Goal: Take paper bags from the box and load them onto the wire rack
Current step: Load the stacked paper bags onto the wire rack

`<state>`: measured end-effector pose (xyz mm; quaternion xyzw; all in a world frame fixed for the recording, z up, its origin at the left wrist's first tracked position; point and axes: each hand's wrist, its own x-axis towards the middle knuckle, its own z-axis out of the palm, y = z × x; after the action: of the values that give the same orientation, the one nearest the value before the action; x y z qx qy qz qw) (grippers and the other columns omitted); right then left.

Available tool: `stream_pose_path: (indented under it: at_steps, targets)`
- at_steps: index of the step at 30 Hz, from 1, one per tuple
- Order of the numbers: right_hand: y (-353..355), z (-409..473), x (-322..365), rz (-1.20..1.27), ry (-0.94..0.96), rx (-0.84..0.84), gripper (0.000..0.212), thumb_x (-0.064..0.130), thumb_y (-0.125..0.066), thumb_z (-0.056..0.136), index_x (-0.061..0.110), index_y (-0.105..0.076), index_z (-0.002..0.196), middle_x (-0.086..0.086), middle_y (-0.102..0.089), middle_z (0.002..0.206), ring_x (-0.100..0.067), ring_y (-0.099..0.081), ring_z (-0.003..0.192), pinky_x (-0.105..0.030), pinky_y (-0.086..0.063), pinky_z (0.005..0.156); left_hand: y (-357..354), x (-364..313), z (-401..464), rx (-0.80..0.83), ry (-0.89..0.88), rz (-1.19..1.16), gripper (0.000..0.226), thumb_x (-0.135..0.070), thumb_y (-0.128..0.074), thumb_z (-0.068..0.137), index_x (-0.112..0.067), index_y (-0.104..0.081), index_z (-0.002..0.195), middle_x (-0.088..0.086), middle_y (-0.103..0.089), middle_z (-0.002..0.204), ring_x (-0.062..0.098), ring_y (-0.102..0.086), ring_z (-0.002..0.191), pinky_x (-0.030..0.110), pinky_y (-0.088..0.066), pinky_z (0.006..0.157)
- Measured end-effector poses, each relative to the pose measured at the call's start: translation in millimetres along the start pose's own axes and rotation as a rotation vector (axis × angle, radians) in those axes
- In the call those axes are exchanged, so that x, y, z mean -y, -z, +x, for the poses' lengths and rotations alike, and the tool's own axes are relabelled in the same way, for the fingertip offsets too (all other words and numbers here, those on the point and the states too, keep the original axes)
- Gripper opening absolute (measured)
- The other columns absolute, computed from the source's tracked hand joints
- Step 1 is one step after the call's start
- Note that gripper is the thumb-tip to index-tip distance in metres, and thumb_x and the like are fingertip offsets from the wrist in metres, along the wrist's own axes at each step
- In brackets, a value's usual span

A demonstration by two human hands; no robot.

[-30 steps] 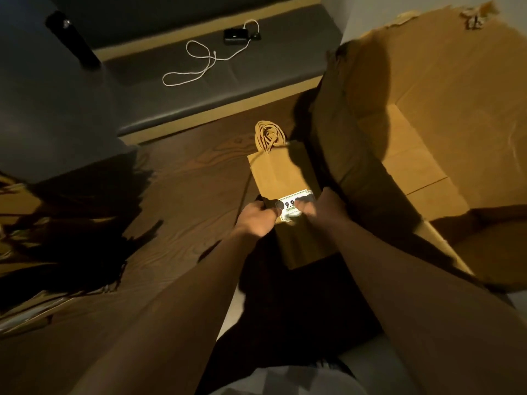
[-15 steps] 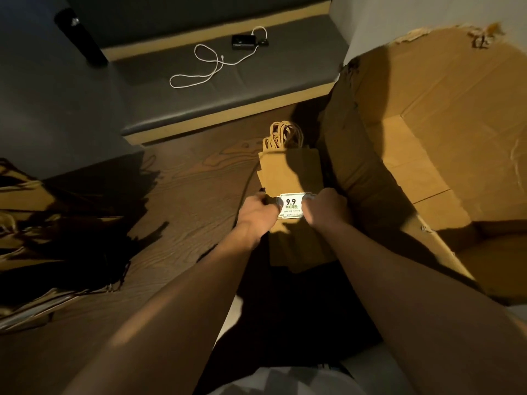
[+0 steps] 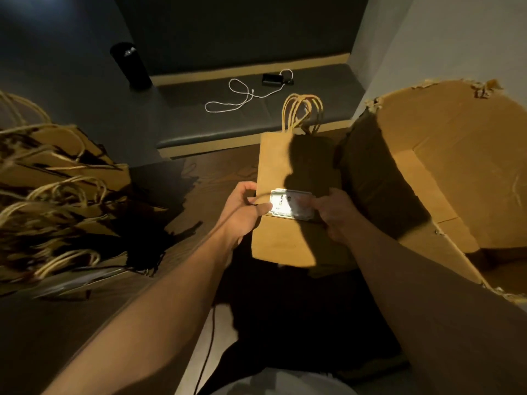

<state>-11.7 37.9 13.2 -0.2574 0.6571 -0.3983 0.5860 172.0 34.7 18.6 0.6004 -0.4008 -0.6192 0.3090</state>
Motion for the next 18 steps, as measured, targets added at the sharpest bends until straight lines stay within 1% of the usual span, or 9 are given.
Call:
stream_pose_path:
  at_steps: [2,5,7,9,11,14,15,17,18]
  targets:
    - [-12,-9,3,-0.022,0.008,0.039,0.038,0.001,-0.078,0.074,0.000,-0.065,0.110,-0.010,-0.072,0.090,-0.018,-0.069,0.064,-0.028,-0.054,0.051,16,3,-11,0.002,0.001,0.007,0.032,0.005,-0.069,0.085,-0.019,-0.055,0.101,0.008,-0.073,0.093,0.027,-0.070,0.088,0.044,-0.056,0.083]
    - [-31,-22,1,-0.021,0.034,0.129,0.019,0.000,-0.074,0.077,0.009,-0.072,0.093,-0.002,-0.073,0.071,-0.020,-0.065,0.060,-0.030,-0.054,0.053,40,15,-33,-0.027,-0.008,0.053,0.021,-0.009,-0.071,0.088,-0.020,-0.060,0.103,0.012,-0.072,0.104,0.023,-0.069,0.089,0.041,-0.055,0.083]
    - [-45,-33,0,-0.043,0.027,0.197,0.009,0.001,-0.072,0.081,0.008,-0.069,0.087,-0.004,-0.071,0.065,-0.021,-0.064,0.055,-0.028,-0.052,0.049,55,25,-48,-0.052,-0.001,0.028,0.018,-0.011,-0.066,0.093,-0.014,-0.062,0.109,0.019,-0.071,0.108,0.024,-0.067,0.090,0.044,-0.053,0.086]
    - [-55,-38,-1,-0.068,-0.025,0.225,0.005,0.003,-0.069,0.085,0.004,-0.067,0.090,-0.004,-0.072,0.064,-0.018,-0.065,0.051,-0.026,-0.051,0.045,69,31,-59,-0.064,0.004,0.052,0.018,-0.018,-0.062,0.096,-0.019,-0.064,0.114,0.010,-0.073,0.110,0.021,-0.069,0.097,0.044,-0.052,0.094]
    - [-66,-44,-4,-0.063,-0.089,0.286,0.018,0.003,-0.070,0.084,-0.001,-0.065,0.101,-0.008,-0.075,0.077,-0.018,-0.071,0.062,-0.026,-0.054,0.052,89,37,-74,-0.075,0.033,0.094,0.014,-0.022,-0.060,0.097,-0.025,-0.068,0.108,-0.001,-0.074,0.108,0.018,-0.069,0.103,0.040,-0.051,0.098]
    - [-73,-45,-14,-0.079,-0.173,0.404,0.090,0.013,-0.089,0.062,0.001,-0.045,0.139,-0.016,-0.070,0.114,-0.029,-0.071,0.095,-0.040,-0.056,0.082,119,50,-92,-0.066,0.089,0.193,0.009,-0.019,-0.062,0.096,-0.018,-0.069,0.101,-0.002,-0.074,0.100,0.018,-0.067,0.099,0.033,-0.052,0.091]
    - [-78,-49,-15,-0.098,-0.173,0.472,0.096,0.014,-0.090,0.058,0.002,-0.043,0.141,-0.016,-0.068,0.119,-0.030,-0.069,0.100,-0.043,-0.053,0.086,129,55,-100,-0.079,0.107,0.212,0.007,-0.013,-0.062,0.096,-0.012,-0.068,0.099,-0.001,-0.071,0.096,0.017,-0.065,0.094,0.025,-0.051,0.081]
    - [-87,-63,-12,-0.102,-0.180,0.585,0.074,0.007,-0.082,0.065,0.001,-0.054,0.133,-0.016,-0.067,0.121,-0.032,-0.066,0.107,-0.044,-0.050,0.091,148,63,-115,-0.090,0.141,0.263,0.007,-0.005,-0.060,0.095,-0.004,-0.064,0.101,0.001,-0.064,0.091,0.012,-0.059,0.081,0.013,-0.048,0.061]
    - [-92,-71,-8,-0.115,-0.193,0.639,0.064,0.004,-0.078,0.068,0.002,-0.058,0.129,-0.016,-0.066,0.122,-0.034,-0.064,0.112,-0.046,-0.048,0.096,158,65,-121,-0.103,0.161,0.322,0.011,-0.005,-0.061,0.095,-0.004,-0.064,0.106,0.001,-0.062,0.091,0.010,-0.058,0.079,0.013,-0.047,0.058]
